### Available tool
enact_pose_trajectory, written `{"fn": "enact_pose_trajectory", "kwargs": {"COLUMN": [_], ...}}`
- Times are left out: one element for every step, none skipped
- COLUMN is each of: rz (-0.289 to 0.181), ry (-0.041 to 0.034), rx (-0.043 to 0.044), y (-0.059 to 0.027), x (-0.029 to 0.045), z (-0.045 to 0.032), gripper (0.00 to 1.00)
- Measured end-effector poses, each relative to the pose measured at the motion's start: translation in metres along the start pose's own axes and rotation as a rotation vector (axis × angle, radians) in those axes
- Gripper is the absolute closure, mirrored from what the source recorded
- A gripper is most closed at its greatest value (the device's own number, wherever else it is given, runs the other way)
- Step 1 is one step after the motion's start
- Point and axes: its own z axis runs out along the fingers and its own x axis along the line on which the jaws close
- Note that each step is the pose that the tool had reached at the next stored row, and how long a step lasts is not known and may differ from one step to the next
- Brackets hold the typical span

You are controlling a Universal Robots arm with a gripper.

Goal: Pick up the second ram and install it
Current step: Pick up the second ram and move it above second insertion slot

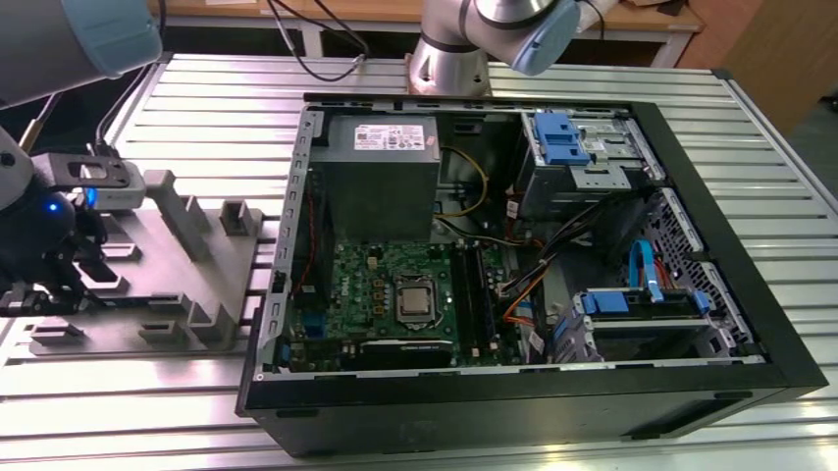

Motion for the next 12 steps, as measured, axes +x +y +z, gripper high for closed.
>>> {"fn": "enact_pose_trajectory", "kwargs": {"rz": [-0.001, -0.002, -0.003, -0.005, -0.006, -0.007, -0.008, -0.009, -0.010, -0.011, -0.011, -0.012], "ry": [0.0000, 0.0002, 0.0002, 0.0001, 0.0000, -0.0001, -0.0005, -0.0006, -0.0006, -0.0007, -0.0005, -0.0004], "rx": [0.0032, 0.0070, 0.0113, 0.0153, 0.0192, 0.0231, 0.0270, 0.0299, 0.0319, 0.0329, 0.0334, 0.0341], "y": [0.0001, 0.0003, 0.0005, 0.0008, 0.0011, 0.0014, 0.0017, 0.0020, 0.0021, 0.0023, 0.0028, 0.0033], "x": [0.0000, 0.0000, 0.0001, 0.0001, 0.0002, 0.0002, 0.0002, 0.0003, 0.0004, 0.0004, 0.0004, 0.0004], "z": [0.0007, 0.0014, 0.0024, 0.0032, 0.0041, 0.0049, 0.0058, 0.0067, 0.0075, 0.0081, 0.0085, 0.0089], "gripper": [0.61, 0.61, 0.61, 0.61, 0.61, 0.61, 0.61, 0.61, 0.61, 0.61, 0.61, 0.61]}}
